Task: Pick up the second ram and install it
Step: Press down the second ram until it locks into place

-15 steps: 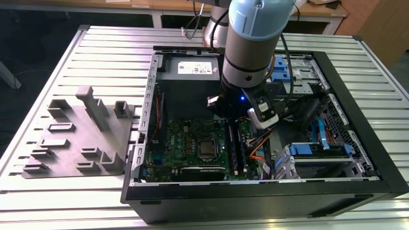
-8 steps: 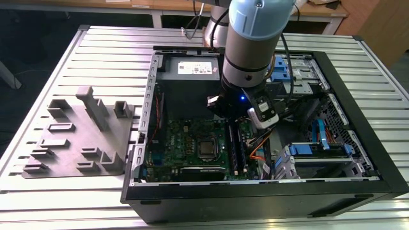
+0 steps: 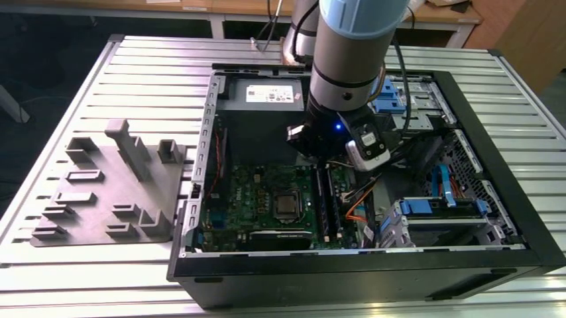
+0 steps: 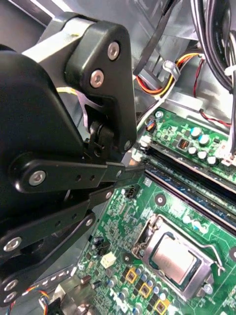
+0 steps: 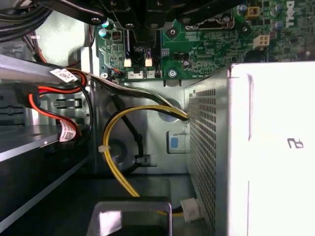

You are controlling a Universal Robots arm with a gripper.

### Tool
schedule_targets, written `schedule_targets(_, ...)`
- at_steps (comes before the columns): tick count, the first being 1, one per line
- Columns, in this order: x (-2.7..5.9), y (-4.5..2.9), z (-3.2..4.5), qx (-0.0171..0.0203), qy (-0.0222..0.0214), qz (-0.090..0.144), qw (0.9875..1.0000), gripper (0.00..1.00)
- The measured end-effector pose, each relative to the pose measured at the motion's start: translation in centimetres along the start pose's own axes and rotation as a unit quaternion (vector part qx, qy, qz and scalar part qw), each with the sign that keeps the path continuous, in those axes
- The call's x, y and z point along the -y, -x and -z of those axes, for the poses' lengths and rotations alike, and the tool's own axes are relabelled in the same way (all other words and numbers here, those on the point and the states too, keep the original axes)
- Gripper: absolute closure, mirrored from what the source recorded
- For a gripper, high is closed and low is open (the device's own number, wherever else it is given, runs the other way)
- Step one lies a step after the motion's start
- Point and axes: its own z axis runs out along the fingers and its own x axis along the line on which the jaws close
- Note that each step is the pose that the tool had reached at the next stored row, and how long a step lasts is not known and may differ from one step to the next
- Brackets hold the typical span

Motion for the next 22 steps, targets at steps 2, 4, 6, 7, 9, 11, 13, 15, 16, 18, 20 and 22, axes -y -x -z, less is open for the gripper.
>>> schedule_targets(2, 0.01, 0.0, 0.0, 0.0, 0.0, 0.0, 1.0, 0.93)
schedule_targets(4, 0.17, 0.01, 0.03, -0.0001, -0.0001, 0.0, 1.0, 0.93)
schedule_targets(6, 0.58, 0.03, 0.07, 0.0, 0.0, 0.0, 1.0, 0.93)
schedule_targets(7, 0.82, 0.04, 0.09, 0.0, 0.0, 0.0, 1.0, 0.93)
schedule_targets(9, 1.35, 0.06, 0.15, 0.0, -0.0001, 0.0, 1.0, 0.93)
schedule_targets(11, 1.89, 0.09, 0.2, 0.0, -0.0001, 0.0, 1.0, 0.93)
schedule_targets(13, 2.4, 0.11, 0.25, 0.0, 0.0, 0.0, 1.0, 0.93)
schedule_targets(15, 2.86, 0.13, 0.3, 0.0, -0.0001, 0.0, 1.0, 0.93)
schedule_targets(16, 3.09, 0.14, 0.32, 0.0, -0.0001, 0.0, 1.0, 0.93)
schedule_targets(18, 3.54, 0.16, 0.37, 0.0, -0.0001, 0.0, 1.0, 0.93)
schedule_targets(20, 3.87, 0.18, 0.4, 0.0, -0.0008, 0.0, 1.0, 0.93)
schedule_targets(22, 4.19, 0.2, 0.44, 0.0, -0.0018, 0.0, 1.0, 0.93)
